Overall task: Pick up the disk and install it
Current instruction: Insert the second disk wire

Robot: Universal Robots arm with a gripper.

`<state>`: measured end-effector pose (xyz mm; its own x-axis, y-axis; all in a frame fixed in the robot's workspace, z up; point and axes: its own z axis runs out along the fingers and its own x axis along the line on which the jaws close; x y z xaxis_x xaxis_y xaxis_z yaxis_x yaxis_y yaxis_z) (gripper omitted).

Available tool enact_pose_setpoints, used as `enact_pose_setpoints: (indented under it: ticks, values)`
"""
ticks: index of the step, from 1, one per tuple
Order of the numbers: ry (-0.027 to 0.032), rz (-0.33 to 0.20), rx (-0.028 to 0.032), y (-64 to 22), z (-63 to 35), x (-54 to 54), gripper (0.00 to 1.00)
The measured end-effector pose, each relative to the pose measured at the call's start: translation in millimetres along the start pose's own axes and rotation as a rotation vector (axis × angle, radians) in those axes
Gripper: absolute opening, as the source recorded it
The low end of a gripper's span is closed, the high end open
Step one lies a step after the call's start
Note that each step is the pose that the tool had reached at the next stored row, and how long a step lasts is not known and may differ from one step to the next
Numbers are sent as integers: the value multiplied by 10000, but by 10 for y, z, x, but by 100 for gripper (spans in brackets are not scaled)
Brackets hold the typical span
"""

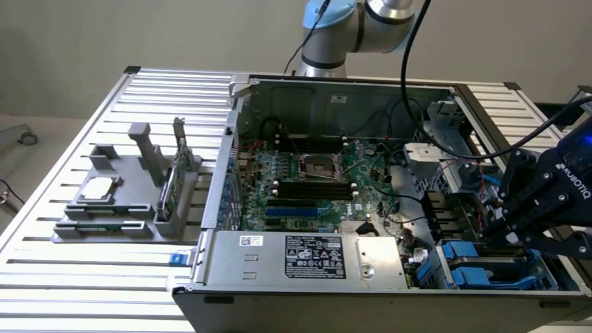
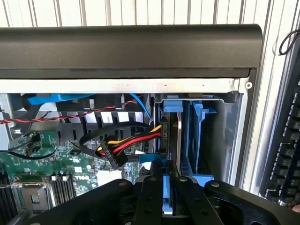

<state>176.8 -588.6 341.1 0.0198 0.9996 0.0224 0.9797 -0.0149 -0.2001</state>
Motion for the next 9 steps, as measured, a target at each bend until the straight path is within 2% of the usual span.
enact_pose_setpoints:
  ticks: [4, 9]
  values:
    - [-34, 8, -30, -3, 2, 0, 16]
    - [-40, 9, -80, -8, 14, 0, 16]
